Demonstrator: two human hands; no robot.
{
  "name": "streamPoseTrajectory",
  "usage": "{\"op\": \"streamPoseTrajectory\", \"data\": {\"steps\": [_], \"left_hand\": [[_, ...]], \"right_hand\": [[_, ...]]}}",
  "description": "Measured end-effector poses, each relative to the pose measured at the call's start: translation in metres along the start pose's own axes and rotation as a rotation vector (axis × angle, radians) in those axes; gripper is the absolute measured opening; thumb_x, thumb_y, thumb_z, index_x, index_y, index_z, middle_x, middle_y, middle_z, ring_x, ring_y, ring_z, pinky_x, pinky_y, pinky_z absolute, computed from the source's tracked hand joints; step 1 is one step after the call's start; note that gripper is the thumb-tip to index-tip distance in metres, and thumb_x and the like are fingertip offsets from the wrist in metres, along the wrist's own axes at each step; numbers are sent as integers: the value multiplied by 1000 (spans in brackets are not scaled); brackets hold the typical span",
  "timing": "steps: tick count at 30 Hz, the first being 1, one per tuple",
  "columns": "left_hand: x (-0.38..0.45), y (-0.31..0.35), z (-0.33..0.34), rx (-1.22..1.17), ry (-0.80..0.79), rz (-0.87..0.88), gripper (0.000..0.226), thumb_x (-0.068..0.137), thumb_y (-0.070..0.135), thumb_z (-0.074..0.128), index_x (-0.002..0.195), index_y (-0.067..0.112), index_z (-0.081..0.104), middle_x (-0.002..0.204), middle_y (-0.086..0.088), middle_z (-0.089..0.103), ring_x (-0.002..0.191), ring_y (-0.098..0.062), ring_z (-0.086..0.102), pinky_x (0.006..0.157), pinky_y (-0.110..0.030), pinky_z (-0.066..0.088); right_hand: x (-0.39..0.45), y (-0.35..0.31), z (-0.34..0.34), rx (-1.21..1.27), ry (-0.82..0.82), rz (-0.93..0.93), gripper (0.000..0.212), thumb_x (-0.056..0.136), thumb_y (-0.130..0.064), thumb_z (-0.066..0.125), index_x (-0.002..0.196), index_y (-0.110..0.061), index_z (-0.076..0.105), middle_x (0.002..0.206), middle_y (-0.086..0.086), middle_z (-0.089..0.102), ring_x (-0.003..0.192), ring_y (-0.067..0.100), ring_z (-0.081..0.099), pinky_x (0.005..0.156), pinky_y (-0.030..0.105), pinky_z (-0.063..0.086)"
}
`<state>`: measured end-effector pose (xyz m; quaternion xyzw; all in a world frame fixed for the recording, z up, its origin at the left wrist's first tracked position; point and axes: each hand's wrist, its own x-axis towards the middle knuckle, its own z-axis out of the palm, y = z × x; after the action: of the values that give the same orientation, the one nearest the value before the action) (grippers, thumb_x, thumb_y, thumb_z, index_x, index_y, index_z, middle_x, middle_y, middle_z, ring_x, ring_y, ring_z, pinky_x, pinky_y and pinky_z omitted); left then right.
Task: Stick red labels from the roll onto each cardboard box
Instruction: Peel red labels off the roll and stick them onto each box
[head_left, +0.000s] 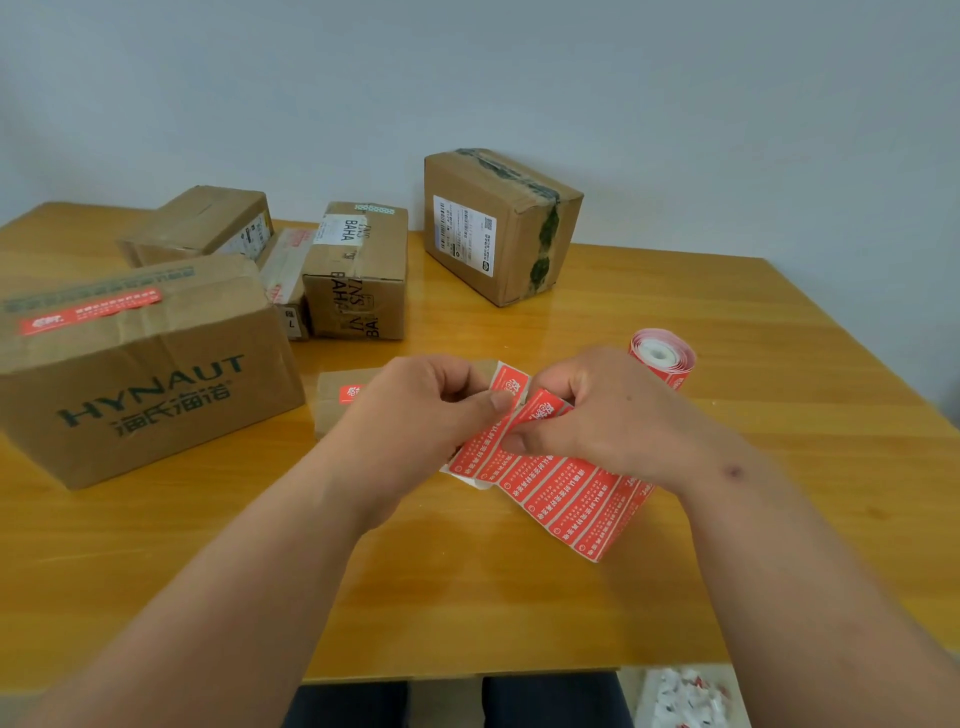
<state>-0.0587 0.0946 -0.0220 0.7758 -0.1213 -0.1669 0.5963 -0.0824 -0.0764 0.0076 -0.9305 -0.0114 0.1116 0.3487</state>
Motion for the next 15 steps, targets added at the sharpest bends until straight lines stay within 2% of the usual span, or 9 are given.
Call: {"op": "streamPoseTrajectory", "data": {"steps": [4,9,12,15], "left_hand": [[1,-4,3,-34,34,-19,21,91,31,63,86,12,71,76,-1,75,68,-12,72,60,-22,53],[5,-7,7,-120,73,-47,21,91,30,63,86,12,70,78,-5,75,72,-18,73,70,-32,57],[5,-7,9,-97,99,-30,20,90,33,63,85,15,70,76,-1,75,70,-15,73,66,-29,55],[5,-6,13,-49,128,12,19,89,33,65,82,17,70,72,3,74,65,-10,71,59,-24,52]], "right_hand": [[0,0,2,-29,31,-23,12,77,-38,77,82,-30,69,78,-8,72,65,4,70,61,22,57],[-3,-2,3,-61,78,-46,15,77,-40,76,75,-35,62,78,-10,70,65,3,69,59,20,55],[-3,-1,0,-8,66,-9,19,74,-43,78,83,-32,64,79,-9,71,66,2,70,60,19,54],[-1,0,-3,64,-6,51,28,70,-42,81,89,-27,68,80,-8,74,67,6,71,66,26,58]]}}
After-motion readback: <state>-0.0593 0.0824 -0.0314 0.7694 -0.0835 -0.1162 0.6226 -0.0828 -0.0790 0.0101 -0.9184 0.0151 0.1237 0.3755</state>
